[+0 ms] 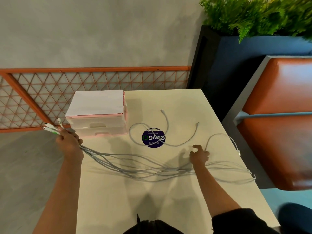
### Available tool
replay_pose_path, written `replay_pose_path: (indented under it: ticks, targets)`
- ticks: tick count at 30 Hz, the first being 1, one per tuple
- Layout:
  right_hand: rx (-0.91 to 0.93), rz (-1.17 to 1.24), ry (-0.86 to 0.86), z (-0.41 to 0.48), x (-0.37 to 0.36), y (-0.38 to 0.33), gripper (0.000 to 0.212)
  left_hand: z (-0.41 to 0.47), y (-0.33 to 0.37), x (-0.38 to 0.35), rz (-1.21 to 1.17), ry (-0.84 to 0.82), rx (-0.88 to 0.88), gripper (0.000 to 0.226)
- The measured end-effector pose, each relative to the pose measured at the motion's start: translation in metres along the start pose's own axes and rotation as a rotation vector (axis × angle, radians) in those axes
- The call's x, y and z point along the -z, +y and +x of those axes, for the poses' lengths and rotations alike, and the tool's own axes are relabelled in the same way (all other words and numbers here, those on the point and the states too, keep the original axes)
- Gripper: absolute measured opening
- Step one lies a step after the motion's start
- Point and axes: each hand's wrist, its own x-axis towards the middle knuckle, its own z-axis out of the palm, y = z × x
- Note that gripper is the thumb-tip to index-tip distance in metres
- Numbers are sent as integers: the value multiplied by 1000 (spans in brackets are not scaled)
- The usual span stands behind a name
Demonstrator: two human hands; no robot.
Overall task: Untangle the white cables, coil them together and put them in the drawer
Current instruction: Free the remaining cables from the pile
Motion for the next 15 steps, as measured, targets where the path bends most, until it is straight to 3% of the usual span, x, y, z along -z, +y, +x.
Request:
replay_pose_path:
  ticks: [2, 5, 10, 15]
  targets:
    - [5, -105, -76, -2, -19, 13, 32, -2, 0, 0, 4, 8, 1, 41]
    - [23, -116, -40, -5, -25, 26, 27, -1, 0, 3, -10, 1, -10, 41]
    - [-195, 247, 55, -2, -8, 23, 26, 2, -1, 8, -18, -3, -4, 39]
    - [-208, 524, 113, 5, 7, 15, 32, 6, -4, 10, -20, 15, -4, 39]
